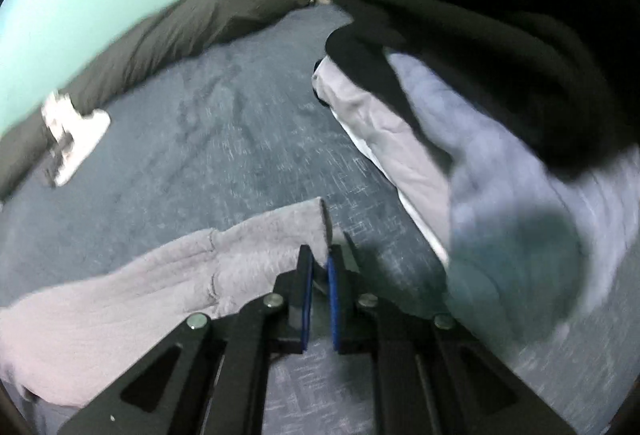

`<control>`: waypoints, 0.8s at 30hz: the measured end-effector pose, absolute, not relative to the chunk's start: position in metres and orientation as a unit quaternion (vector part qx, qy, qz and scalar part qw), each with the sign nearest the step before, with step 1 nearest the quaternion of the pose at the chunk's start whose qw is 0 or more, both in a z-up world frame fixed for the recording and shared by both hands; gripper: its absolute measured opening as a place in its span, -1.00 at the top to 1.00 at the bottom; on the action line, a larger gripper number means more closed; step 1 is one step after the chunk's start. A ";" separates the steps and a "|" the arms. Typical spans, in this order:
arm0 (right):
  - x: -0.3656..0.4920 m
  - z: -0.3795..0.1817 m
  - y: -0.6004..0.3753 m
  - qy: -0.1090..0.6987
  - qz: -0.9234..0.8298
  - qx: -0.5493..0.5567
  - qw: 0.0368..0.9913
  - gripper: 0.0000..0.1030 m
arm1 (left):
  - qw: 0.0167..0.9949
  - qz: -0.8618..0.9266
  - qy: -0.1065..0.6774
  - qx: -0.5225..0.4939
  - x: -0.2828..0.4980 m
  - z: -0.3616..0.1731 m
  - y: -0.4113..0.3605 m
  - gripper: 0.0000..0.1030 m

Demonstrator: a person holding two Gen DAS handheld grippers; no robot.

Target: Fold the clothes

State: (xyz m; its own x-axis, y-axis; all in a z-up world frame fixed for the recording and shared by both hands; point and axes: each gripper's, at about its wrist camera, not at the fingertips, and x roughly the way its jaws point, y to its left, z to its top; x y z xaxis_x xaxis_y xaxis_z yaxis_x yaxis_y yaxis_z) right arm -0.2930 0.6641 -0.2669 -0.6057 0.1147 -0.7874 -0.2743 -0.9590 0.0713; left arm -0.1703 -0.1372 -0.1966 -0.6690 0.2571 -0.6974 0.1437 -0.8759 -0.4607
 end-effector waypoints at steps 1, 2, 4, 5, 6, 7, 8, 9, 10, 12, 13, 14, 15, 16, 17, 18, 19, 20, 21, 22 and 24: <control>-0.298 -0.273 0.668 0.088 0.886 -0.443 0.111 0.87 | 0.032 0.880 -0.245 -0.407 -0.170 -0.197 -0.137 0.46; -0.302 -0.279 0.671 0.084 0.880 -0.454 0.112 0.87 | 0.031 0.880 -0.243 -0.408 -0.171 -0.197 -0.137 0.46; -0.306 -0.289 0.677 0.088 0.875 -0.462 0.117 0.87 | 0.028 0.880 -0.239 -0.410 -0.171 -0.199 -0.137 0.46; -0.308 -0.293 0.679 0.090 0.873 -0.464 0.120 0.87 | 0.026 0.880 -0.238 -0.411 -0.172 -0.199 -0.138 0.46; -0.310 -0.297 0.681 0.092 0.871 -0.466 0.122 0.87 | 0.024 0.880 -0.237 -0.411 -0.173 -0.200 -0.139 0.46; -0.311 -0.301 0.683 0.093 0.869 -0.469 0.125 0.87 | 0.022 0.880 -0.237 -0.412 -0.175 -0.200 -0.141 0.46; -0.311 -0.303 0.684 0.094 0.868 -0.470 0.126 0.87 | 0.020 0.880 -0.235 -0.413 -0.176 -0.201 -0.142 0.46; -0.311 -0.306 0.686 0.095 0.867 -0.471 0.128 0.87 | 0.018 0.880 -0.234 -0.413 -0.176 -0.201 -0.143 0.46; -0.310 -0.307 0.689 0.098 0.867 -0.471 0.130 0.87 | 0.015 0.880 -0.233 -0.414 -0.177 -0.202 -0.145 0.46; -0.308 -0.310 0.694 0.104 0.865 -0.472 0.133 0.87 | 0.011 0.880 -0.233 -0.413 -0.176 -0.202 -0.148 0.46; -0.314 -0.314 0.691 0.101 0.863 -0.477 0.135 0.87 | 0.008 0.881 -0.234 -0.412 -0.175 -0.203 -0.150 0.46; -0.320 -0.320 0.686 0.093 0.857 -0.488 0.134 0.87 | 0.004 0.880 -0.235 -0.412 -0.174 -0.204 -0.153 0.46; -0.319 -0.320 0.684 0.084 0.857 -0.491 0.136 0.87 | 0.002 0.880 -0.237 -0.412 -0.173 -0.205 -0.156 0.46; -0.318 -0.318 0.682 0.075 0.859 -0.486 0.142 0.84 | -0.001 0.879 -0.239 -0.412 -0.172 -0.205 -0.159 0.46; -0.315 -0.313 0.681 0.069 0.861 -0.482 0.150 0.76 | -0.005 0.879 -0.239 -0.412 -0.171 -0.206 -0.164 0.46; -0.312 -0.309 0.679 0.063 0.862 -0.477 0.159 0.74 | -0.008 0.879 -0.238 -0.412 -0.169 -0.207 -0.167 0.46; -0.310 -0.304 0.677 0.055 0.863 -0.474 0.166 0.73 | -0.010 0.879 -0.239 -0.412 -0.168 -0.207 -0.170 0.46; -0.307 -0.299 0.675 0.047 0.863 -0.472 0.174 0.73 | -0.013 0.879 -0.241 -0.412 -0.166 -0.208 -0.175 0.46; -0.300 -0.293 0.672 0.047 0.867 -0.466 0.172 0.73 | -0.015 0.878 -0.242 -0.412 -0.165 -0.208 -0.179 0.46; -0.293 -0.288 0.669 0.047 0.871 -0.460 0.169 0.73 | -0.018 0.878 -0.244 -0.411 -0.163 -0.208 -0.183 0.46; -0.283 -0.276 0.657 0.053 0.878 -0.449 0.154 0.72 | -0.024 0.877 -0.247 -0.411 -0.157 -0.209 -0.192 0.46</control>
